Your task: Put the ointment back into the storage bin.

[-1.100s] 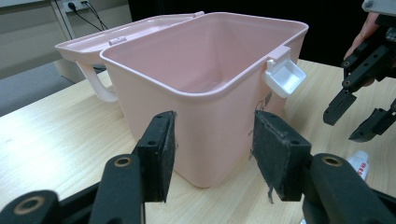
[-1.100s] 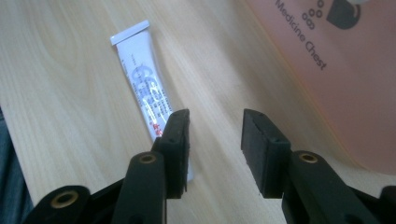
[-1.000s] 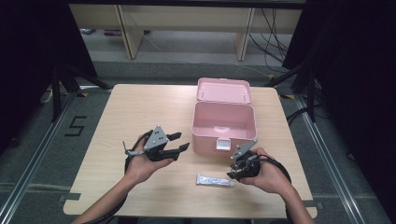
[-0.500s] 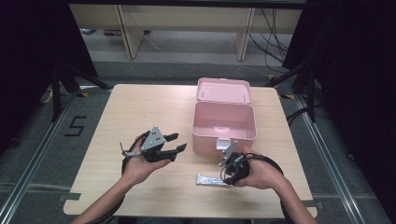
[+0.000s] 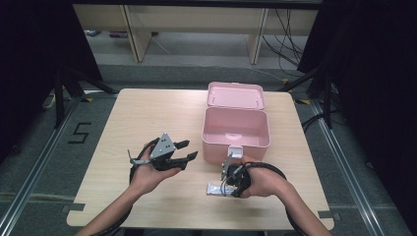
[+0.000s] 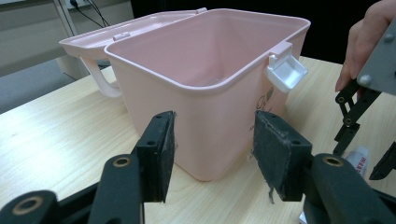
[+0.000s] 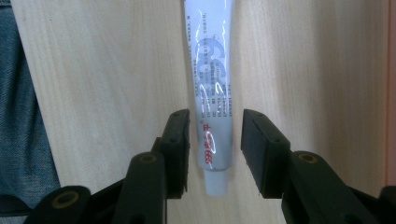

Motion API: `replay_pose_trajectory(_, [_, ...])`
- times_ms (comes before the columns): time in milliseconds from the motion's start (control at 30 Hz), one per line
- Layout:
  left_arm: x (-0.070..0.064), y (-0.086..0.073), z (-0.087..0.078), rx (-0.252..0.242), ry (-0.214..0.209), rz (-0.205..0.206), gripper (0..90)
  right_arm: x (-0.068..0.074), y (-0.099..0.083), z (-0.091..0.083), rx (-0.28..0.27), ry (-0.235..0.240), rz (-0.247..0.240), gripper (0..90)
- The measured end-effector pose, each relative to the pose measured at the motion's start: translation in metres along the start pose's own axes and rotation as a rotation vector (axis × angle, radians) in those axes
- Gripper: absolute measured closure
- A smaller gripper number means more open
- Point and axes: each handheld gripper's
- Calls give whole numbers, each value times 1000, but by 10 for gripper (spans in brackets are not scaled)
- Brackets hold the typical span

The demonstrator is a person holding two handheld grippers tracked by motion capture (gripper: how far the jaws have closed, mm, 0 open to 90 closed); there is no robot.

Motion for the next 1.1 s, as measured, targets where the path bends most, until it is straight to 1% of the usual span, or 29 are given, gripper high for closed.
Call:
replay_pose_trajectory(67, [0, 0, 0, 1, 0, 0, 487, -2, 2, 2, 7, -2, -34, 634])
replay_pose_trajectory(100, [1, 0, 0, 1, 0, -1, 487, -2, 3, 2, 15, 4, -20, 634])
replay_pose_trajectory(133, [1, 0, 0, 1, 1, -2, 487, 0, 4, 2, 23, -3, -1, 634])
replay_pose_trajectory(167, [1, 0, 0, 1, 1, -2, 487, 0, 4, 2, 22, -7, 1, 634])
replay_pose_trajectory(200, [0, 0, 0, 2, 1, -3, 487, -3, 5, 3, 19, -4, -36, 635])
replay_pose_trajectory(233, [0, 0, 0, 2, 1, -4, 487, -2, 6, 4, 29, 0, -22, 636])
replay_pose_trajectory(267, [1, 0, 0, 2, 0, 0, 487, -2, 6, 4, 33, -6, -24, 637])
replay_pose_trajectory(300, [0, 0, 0, 3, 2, -5, 487, -2, 7, 4, 41, -3, -24, 638])
replay_pose_trajectory(367, [1, 0, 0, 3, 0, -3, 487, -3, 9, 5, 49, -1, -45, 639])
replay_pose_trajectory(400, [0, 0, 0, 3, 0, -1, 487, 0, 10, 5, 60, 7, -11, 640])
replay_pose_trajectory(433, [0, 0, 0, 2, -1, -1, 487, -1, 10, 6, 56, 3, -28, 641])
replay_pose_trajectory(467, [0, 0, 0, 3, -1, -1, 487, -4, 11, 9, 39, -10, -87, 642])
replay_pose_trajectory(533, [0, 0, 0, 2, -1, -1, 487, -4, 11, 10, 45, -10, -93, 643])
replay_pose_trajectory(567, [0, 0, 0, 2, 0, 0, 487, -4, 12, 10, 62, -10, -86, 645])
replay_pose_trajectory(633, [0, 0, 0, 3, 0, -1, 487, -1, 12, 11, 66, 0, -39, 648])
replay_pose_trajectory(667, [0, 0, 0, 3, 0, 0, 487, -2, 12, 11, 68, 6, -48, 649])
replay_pose_trajectory(700, [1, 0, 0, 3, -1, 3, 487, -5, 12, 12, 50, -3, -94, 650])
replay_pose_trajectory(733, [0, 0, 0, 4, 0, 1, 487, -2, 13, 12, 56, 9, -57, 652])
replay_pose_trajectory(767, [0, 0, 0, 5, -1, 2, 487, -3, 13, 12, 54, 8, -74, 654])
replay_pose_trajectory(800, [0, 0, 1, 5, -1, 1, 487, -4, 13, 13, 65, 2, -73, 657])
replay_pose_trajectory(833, [0, 0, 1, -4, -5, -3, 487, -5, 13, 13, 60, 0, -89, 658])
replay_pose_trajectory(867, [0, 0, 1, 5, -1, 0, 487, -7, 13, 14, 62, -4, -111, 662])
replay_pose_trajectory(900, [0, 0, 1, 4, -1, 1, 487, -6, 13, 15, 64, 0, -99, 665])
replay_pose_trajectory(933, [0, 0, 1, 0, -3, -1, 487, -5, 13, 14, 82, 10, -66, 668])
replay_pose_trajectory(967, [0, 0, 2, -5, -9, -3, 487, -5, 14, 14, 83, 5, -66, 671])
replay_pose_trajectory(1000, [0, -1, 2, -5, -7, -3, 487, -5, 14, 15, 92, 16, -58, 672])
replay_pose_trajectory(1033, [0, -1, 1, -4, -7, -2, 487, -5, 14, 16, 91, 10, -51, 673])
replay_pose_trajectory(1067, [0, 0, 1, 6, -1, 1, 486, -9, 15, 16, 78, -6, -118, 676])
replay_pose_trajectory(1100, [0, -1, 1, 5, -2, 0, 486, -9, 16, 17, 86, -5, -123, 683])
Point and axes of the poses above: each handheld gripper's, and its own axes: z roughly forward along the jaws, y roughly out of its top, x roughly to its left, and after that the axes turned 9 degrees about y, right-handed
